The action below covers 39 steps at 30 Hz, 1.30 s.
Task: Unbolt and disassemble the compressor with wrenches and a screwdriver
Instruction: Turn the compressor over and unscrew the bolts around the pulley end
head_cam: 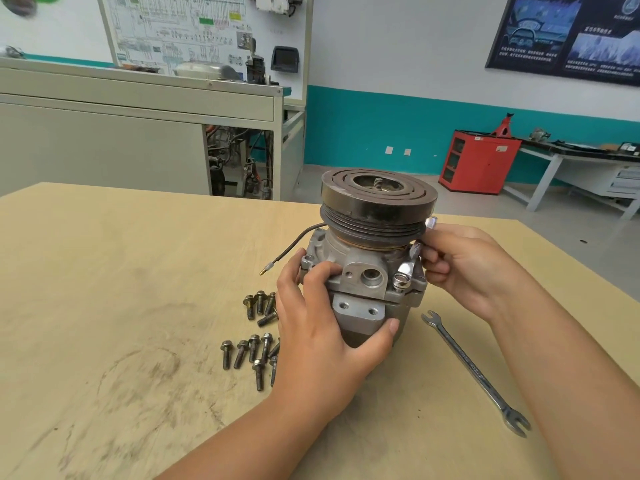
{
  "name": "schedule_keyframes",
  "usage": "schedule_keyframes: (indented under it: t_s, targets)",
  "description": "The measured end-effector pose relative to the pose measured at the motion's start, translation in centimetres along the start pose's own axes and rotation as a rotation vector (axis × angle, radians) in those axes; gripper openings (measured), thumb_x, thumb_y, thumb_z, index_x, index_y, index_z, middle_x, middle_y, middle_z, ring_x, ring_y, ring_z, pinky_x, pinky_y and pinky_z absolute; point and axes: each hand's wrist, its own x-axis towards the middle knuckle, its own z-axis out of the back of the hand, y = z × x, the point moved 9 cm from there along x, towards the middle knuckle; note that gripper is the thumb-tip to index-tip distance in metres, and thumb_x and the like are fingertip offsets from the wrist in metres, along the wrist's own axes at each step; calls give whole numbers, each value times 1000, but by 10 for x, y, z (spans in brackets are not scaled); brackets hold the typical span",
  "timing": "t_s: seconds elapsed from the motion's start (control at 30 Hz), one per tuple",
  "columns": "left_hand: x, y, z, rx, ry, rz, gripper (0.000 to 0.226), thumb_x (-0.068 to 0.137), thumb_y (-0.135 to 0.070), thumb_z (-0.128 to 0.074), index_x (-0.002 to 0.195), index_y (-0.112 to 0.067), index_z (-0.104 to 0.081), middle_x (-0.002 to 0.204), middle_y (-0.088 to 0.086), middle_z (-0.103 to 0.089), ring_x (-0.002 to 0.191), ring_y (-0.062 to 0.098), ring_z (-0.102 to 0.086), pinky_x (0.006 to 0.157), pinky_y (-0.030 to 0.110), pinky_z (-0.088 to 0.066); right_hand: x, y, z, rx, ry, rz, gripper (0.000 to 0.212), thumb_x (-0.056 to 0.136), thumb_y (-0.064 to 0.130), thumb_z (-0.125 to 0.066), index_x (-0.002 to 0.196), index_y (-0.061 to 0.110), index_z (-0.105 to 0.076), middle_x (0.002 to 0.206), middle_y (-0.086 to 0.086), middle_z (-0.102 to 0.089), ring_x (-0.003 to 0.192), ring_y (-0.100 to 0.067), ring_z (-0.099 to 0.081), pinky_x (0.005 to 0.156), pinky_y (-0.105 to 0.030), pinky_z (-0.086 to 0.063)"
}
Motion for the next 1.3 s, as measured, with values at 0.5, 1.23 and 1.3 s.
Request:
schedule_keyframes:
  t_s: [0.5, 1.23, 1.3]
  targets:
    - [0, -1, 0, -8, 23, 14, 63, 57, -71, -52, 105, -61, -13, 130, -29, -8, 134, 2, -10, 103, 25, -21, -57, 14, 26, 568, -95, -98, 16, 72, 16, -58, 70, 15, -42, 51, 4, -44, 37, -3, -39, 32, -9, -31]
    - [-1, 3, -2, -7, 0, -8, 67, 65, -61, -67, 116, -44, -26, 141, -11, -12, 125, -7, -4, 104, 24, -16, -128, 13, -23, 192, -219, 223, 35, 96, -7, -31, 87, 1, -64, 68, -19, -71, 60, -27, -70, 52, -22, -55]
    - [-1, 3, -1, -8, -3, -1, 67, 62, -64, -63, 114, -45, -25, 140, -11, -13, 126, -7, -5, 104, 24, -17, -131, 12, -24, 202, -248, 225, 33, 95, -6, -32, 88, 1, -63, 68, -19, -71, 60, -29, -70, 52, -23, -54]
